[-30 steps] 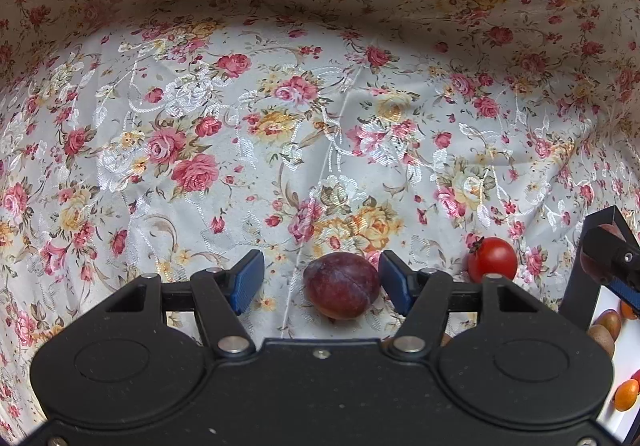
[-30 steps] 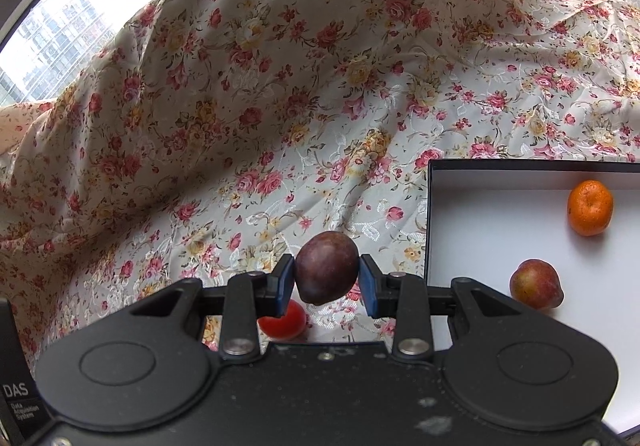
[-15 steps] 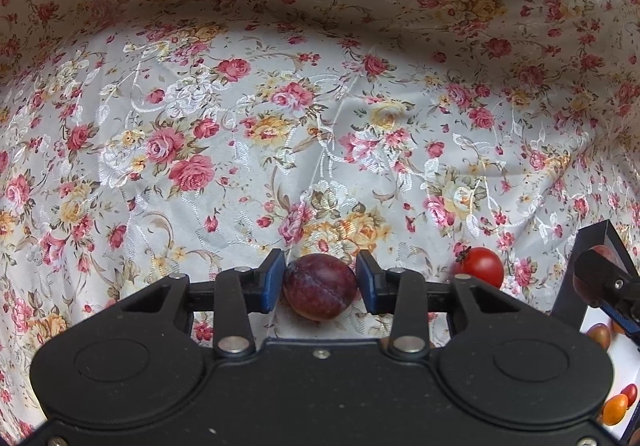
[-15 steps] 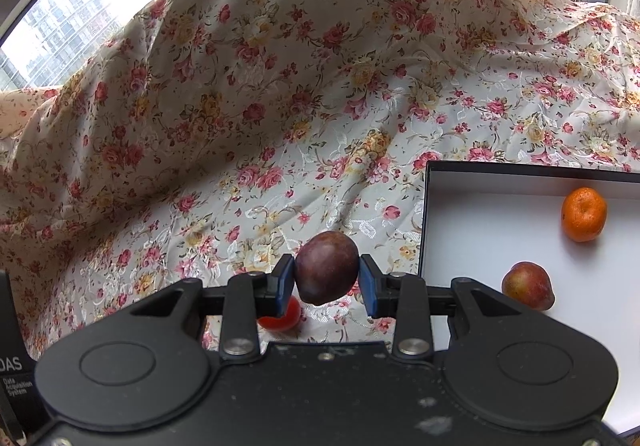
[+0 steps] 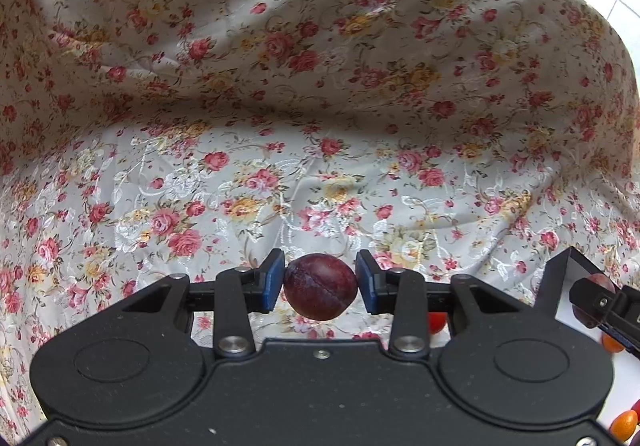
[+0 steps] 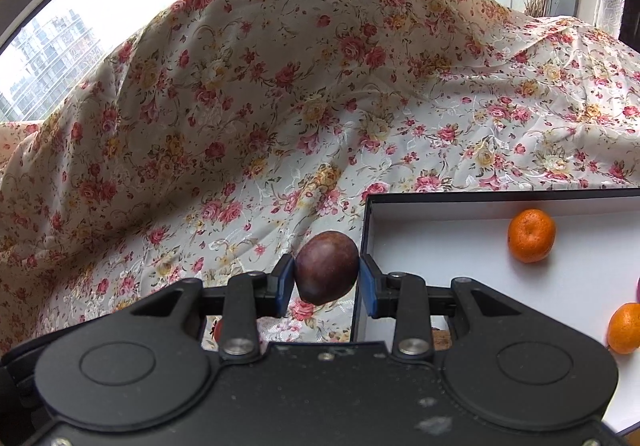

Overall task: Organize fruits
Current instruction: 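Carry both held plums over the white box, then open left tool to drop its plum in the box while right tool releases its plum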

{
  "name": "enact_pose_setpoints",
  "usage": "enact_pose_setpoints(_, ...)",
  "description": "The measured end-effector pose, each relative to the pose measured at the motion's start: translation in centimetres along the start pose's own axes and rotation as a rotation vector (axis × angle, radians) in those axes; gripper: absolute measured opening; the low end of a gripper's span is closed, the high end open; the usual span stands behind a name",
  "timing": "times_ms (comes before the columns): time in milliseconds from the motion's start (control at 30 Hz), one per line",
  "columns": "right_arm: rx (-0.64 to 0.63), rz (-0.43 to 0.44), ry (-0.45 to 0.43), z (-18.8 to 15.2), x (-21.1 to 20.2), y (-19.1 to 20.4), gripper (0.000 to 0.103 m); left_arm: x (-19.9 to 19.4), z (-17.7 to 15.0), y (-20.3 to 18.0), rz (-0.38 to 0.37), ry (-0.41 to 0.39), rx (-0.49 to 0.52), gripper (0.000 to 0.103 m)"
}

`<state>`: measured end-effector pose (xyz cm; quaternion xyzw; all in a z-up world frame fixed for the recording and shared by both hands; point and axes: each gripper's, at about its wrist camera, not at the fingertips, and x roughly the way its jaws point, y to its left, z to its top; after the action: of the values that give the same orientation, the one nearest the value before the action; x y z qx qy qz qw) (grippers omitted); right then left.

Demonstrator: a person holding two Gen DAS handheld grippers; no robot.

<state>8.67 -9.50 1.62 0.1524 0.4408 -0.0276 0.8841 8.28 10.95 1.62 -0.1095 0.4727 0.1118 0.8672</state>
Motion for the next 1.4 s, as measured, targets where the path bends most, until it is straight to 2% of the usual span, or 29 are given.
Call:
enact_pose_setpoints(300,0.132,-0.112,-0.035,1.6,-1.0,-6.3,0.036,-1.8,-2.3,-7.5,-0.134,-0.003,0.153,0.047)
enact_pose_setpoints(533,0.29,-0.249,-0.026,2.6,-1.4,-13.2,0.036,-3.0,-4.4,-12.7,-0.226,0.041,0.259,0.047)
enact_pose_setpoints(667,0.381,-0.283,-0.005,2.7,-2.0,-16.8,0.036,-3.1,-5.7,-15.2,-0.274,0.076,0.304,0.047)
enact_pose_setpoints(733,0.397,-0.301,-0.001,2.8,-2.2,-17.8,0.036,-3.2,-6.3,-16.2,-0.31,0.099,0.325,0.047)
enact_pose_setpoints(833,0.394,-0.327,-0.008,2.8,-2.8,-19.1,0.036,-3.7,-7.3,-17.9,-0.35,0.114,0.38,0.039)
enact_pose_setpoints(1000,0.399,-0.335,-0.013,2.7,-3.4,-20.2,0.036,-4.6,-8.6,-20.0,-0.395,0.112,0.445,0.039)
enact_pose_setpoints(1200,0.38,-0.323,-0.015,2.8,-3.5,-20.2,0.036,-4.3,-8.7,-20.1,-0.417,0.125,0.435,0.041)
enact_pose_setpoints(1267,0.373,-0.329,-0.02,2.8,-3.7,-20.2,0.036,-4.2,-8.2,-19.7,-0.411,0.123,0.41,0.049)
enact_pose_setpoints(1400,0.375,-0.312,-0.012,2.8,-3.7,-20.3,0.036,-3.5,-7.1,-18.2,-0.378,0.121,0.325,0.052)
